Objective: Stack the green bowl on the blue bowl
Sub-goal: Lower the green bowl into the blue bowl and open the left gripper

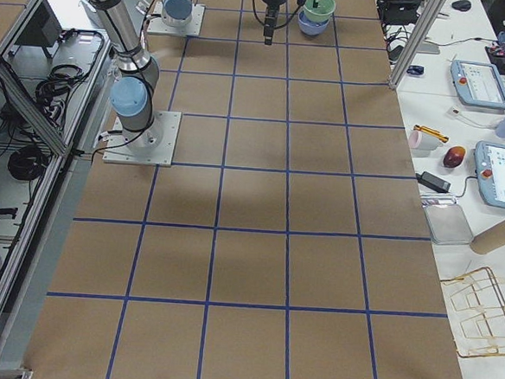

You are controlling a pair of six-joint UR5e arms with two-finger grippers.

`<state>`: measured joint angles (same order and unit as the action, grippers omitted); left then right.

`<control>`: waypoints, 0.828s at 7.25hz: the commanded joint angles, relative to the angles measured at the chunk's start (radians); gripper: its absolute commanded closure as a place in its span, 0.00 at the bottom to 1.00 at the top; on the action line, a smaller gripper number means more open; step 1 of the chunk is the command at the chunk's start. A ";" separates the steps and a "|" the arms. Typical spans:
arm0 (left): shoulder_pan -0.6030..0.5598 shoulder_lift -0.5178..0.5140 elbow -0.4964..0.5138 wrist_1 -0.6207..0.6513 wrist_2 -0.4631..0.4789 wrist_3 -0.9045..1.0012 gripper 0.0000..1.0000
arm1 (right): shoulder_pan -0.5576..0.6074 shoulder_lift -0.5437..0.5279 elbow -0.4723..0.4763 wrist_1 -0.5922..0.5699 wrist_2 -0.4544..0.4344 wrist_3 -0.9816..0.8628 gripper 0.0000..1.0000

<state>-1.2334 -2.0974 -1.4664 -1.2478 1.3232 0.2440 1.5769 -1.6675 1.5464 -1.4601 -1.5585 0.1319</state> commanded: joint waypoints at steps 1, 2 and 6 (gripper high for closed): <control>0.000 0.002 0.001 0.001 0.002 0.000 1.00 | 0.000 0.000 0.000 0.000 0.000 0.000 0.00; 0.000 0.005 -0.005 0.001 0.002 0.000 0.85 | 0.000 0.000 0.000 0.000 0.000 0.000 0.00; 0.006 0.023 0.000 -0.012 0.004 0.000 0.01 | 0.000 0.000 0.001 0.000 0.000 0.000 0.00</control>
<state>-1.2299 -2.0811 -1.4723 -1.2507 1.3267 0.2444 1.5769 -1.6674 1.5469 -1.4602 -1.5585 0.1319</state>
